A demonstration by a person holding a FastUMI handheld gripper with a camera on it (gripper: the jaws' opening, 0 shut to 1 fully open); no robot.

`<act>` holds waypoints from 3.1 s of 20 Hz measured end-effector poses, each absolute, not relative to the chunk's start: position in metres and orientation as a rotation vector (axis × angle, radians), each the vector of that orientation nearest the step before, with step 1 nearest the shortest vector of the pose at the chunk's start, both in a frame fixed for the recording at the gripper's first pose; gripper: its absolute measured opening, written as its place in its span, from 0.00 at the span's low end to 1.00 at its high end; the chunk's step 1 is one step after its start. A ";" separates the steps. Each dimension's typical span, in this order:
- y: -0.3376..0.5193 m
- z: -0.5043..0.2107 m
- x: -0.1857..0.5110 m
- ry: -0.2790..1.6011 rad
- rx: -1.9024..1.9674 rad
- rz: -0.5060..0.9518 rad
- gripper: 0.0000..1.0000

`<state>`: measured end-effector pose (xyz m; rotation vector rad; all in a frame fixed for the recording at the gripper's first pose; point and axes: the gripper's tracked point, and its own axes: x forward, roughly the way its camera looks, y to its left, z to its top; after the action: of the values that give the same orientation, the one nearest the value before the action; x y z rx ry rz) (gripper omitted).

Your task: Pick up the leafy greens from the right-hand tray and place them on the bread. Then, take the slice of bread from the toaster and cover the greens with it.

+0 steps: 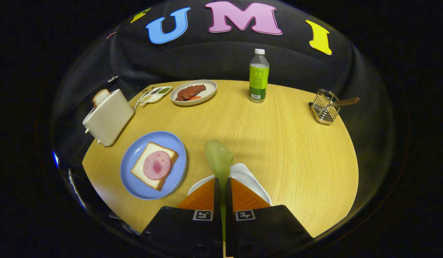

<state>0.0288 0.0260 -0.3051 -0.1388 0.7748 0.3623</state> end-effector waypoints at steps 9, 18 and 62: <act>0.144 -0.262 0.026 0.713 -0.140 0.468 0.08; 0.206 -0.350 0.027 0.855 -0.270 0.492 0.10; 0.462 -0.170 0.035 0.489 -0.172 0.743 1.00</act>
<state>0.0351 0.4620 -0.1698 -0.1718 0.4894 0.7432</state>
